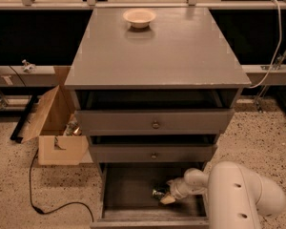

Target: Pick green can from bottom drawer and place on counter

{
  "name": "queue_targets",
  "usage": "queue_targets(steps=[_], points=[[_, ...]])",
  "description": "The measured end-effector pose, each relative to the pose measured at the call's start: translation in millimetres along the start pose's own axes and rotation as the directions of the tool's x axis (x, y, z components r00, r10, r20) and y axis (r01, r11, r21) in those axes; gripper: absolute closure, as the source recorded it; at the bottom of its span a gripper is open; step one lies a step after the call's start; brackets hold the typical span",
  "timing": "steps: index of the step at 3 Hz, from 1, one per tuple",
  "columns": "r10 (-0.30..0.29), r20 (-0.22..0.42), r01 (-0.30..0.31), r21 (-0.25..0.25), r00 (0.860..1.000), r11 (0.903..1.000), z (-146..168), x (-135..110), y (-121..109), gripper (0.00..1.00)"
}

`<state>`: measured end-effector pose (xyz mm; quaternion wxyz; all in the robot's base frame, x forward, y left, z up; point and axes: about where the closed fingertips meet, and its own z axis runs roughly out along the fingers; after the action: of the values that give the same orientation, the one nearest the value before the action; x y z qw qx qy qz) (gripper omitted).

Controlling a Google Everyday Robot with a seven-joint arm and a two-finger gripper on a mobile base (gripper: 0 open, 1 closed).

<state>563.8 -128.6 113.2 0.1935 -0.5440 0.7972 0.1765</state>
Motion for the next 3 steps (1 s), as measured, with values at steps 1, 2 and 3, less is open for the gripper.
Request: queue_targets(steps=[1,2,3], points=[[0.000,0.000,0.000,0.000,1.000,1.0000,0,0,0,0.79],[-0.085,0.116,0.089,-0.030,0.990,0.9956,-41,-13,17,1.00],[-0.176,0.289,0.199,-0.054,0.941,0.9785,-107,-32,49,1.00]])
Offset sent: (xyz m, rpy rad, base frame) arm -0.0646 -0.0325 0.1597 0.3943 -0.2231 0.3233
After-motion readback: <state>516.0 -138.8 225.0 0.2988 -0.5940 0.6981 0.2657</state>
